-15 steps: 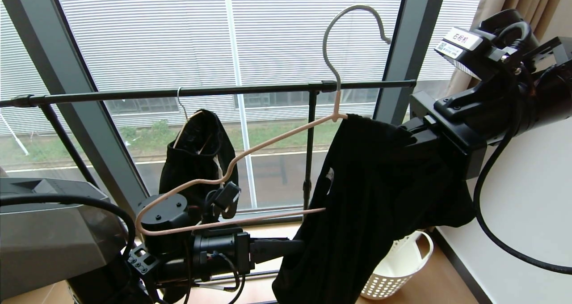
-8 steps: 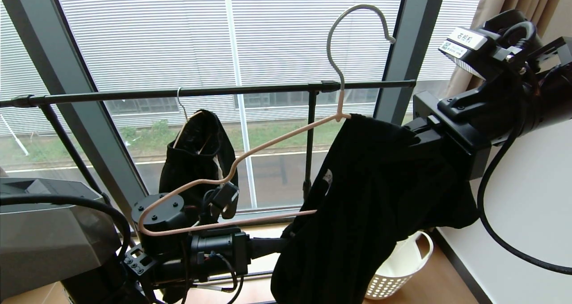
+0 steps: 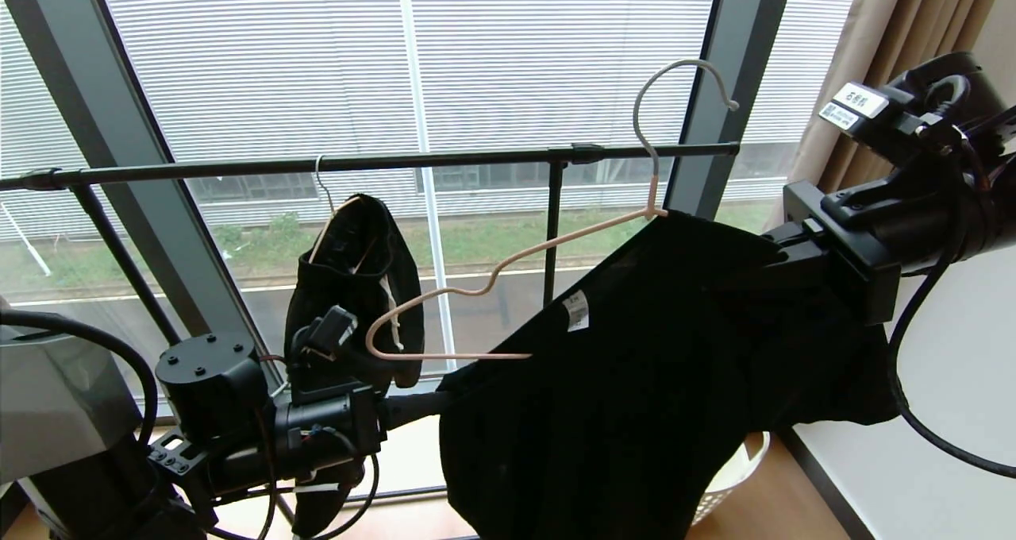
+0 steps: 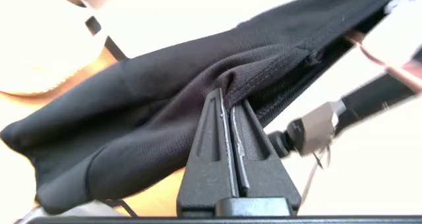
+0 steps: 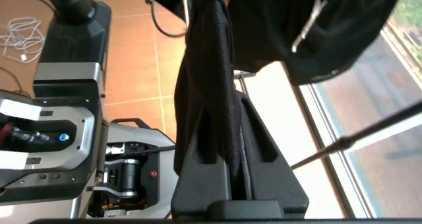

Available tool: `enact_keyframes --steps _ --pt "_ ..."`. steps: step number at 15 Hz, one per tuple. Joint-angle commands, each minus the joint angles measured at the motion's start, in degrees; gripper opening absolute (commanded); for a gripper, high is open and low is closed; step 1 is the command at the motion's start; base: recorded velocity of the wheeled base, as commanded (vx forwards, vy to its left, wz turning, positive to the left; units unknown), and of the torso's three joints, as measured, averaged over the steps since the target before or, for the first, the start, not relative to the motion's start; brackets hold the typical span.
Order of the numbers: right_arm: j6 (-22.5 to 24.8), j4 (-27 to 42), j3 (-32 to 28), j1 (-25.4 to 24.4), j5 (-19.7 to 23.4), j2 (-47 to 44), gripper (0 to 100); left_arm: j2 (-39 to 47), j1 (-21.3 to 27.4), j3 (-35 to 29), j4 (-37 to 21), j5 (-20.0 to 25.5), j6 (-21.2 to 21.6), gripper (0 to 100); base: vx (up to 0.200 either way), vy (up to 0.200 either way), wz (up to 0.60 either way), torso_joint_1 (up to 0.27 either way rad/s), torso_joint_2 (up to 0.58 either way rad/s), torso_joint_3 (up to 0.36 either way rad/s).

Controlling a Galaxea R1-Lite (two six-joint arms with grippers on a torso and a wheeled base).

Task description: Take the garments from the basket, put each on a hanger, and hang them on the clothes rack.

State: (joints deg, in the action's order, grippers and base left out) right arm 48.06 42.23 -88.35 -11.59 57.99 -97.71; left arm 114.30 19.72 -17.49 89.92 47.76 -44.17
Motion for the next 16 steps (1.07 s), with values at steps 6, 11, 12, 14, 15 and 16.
enact_keyframes --steps 6,11,12,14,15,16 --pt "0.1 -7.9 10.5 5.0 -4.7 4.1 0 -3.3 -4.6 0.1 0.1 0.0 0.0 0 0.0 0.0 0.0 0.0 0.0 0.0" --pt "0.1 -8.2 13.9 5.2 -9.9 5.8 0 -4.3 -5.2 0.1 0.1 0.0 0.0 0 0.0 0.0 0.0 0.0 0.0 0.0" --pt "0.1 -8.6 14.7 4.6 -11.7 5.7 0 -5.1 -5.1 -0.3 0.1 0.0 0.0 0 0.0 0.0 0.0 0.0 0.0 0.0" --pt "-0.1 -10.4 15.8 2.9 -11.8 5.4 0 -6.4 -5.0 -1.8 0.1 0.0 -0.1 0 0.0 0.0 0.0 0.0 0.0 0.0" --pt "-0.7 -11.6 16.4 2.5 -11.8 5.3 0 -7.3 -4.9 -2.5 0.1 0.0 -0.1 0 0.0 0.0 0.0 0.0 0.0 0.0" --pt "-2.0 -12.6 16.5 2.3 -11.8 5.2 0 -9.1 -4.5 -3.6 -0.4 0.0 -0.1 0 0.0 0.0 0.0 0.0 0.0 0.0"
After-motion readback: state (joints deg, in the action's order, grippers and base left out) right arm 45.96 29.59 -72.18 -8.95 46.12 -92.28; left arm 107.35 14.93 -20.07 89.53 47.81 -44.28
